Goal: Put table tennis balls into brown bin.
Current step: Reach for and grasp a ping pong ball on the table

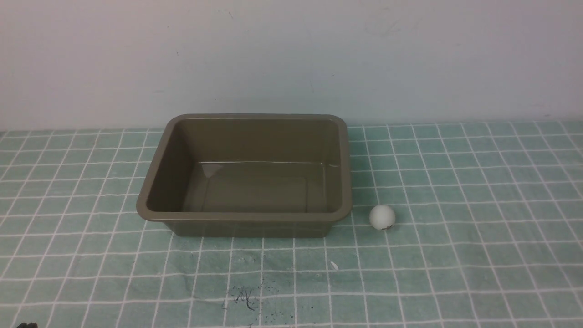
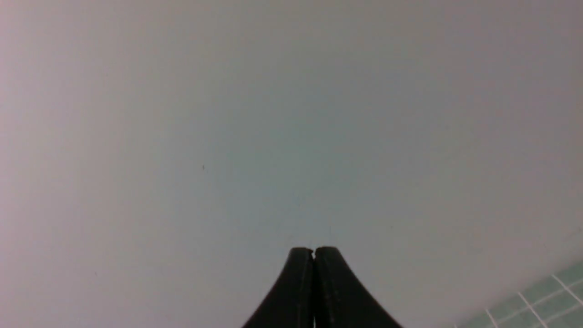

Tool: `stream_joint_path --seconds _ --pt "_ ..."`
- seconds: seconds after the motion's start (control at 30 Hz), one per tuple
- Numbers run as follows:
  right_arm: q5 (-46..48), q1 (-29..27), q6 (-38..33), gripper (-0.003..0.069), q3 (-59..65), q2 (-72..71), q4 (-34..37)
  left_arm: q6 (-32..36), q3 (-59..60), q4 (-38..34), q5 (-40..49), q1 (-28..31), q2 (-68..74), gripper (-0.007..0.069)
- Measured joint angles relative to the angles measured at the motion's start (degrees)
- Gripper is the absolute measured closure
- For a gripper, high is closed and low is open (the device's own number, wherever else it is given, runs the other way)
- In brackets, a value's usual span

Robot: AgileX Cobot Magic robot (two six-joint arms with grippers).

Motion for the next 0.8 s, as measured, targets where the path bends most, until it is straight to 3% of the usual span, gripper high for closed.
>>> stream_joint_path --seconds 0.1,0.23,0.37,0.4,0.43,0.6,0.67,0.8 --pt "16.4 0.0 -1.6 0.0672 -10.7 10.0 -4.2 0.0 0.0 0.0 0.0 0.0 0.0 0.0629" --pt "37.3 0.0 -12.0 0.0672 -24.2 28.4 -3.4 0.0 0.0 0.0 0.0 0.0 0.0 0.0629" --pt "46.1 0.0 -22.7 0.0670 -32.2 43.8 2.3 0.0 0.0 0.0 0.0 0.0 0.0 0.0629" --pt "46.3 0.0 -22.7 0.0669 -32.5 43.8 2.7 0.0 0.0 0.0 0.0 0.0 0.0 0.0629" --pt "47.4 0.0 -27.5 0.0660 -35.5 49.8 6.6 0.0 0.0 0.0 0.0 0.0 0.0 0.0629" --pt "45.5 0.5 -37.9 0.0603 -40.7 60.4 15.4 0.0 0.0 0.0 0.0 0.0 0.0 0.0629" --pt "43.4 2.7 -42.0 0.0544 -43.4 65.8 17.3 0.0 0.0 0.0 0.0 0.0 0.0 0.0629" --pt "40.2 9.1 -43.7 0.0407 -47.9 73.7 16.7 0.0 0.0 0.1 0.0 0.0 0.0 0.0629"
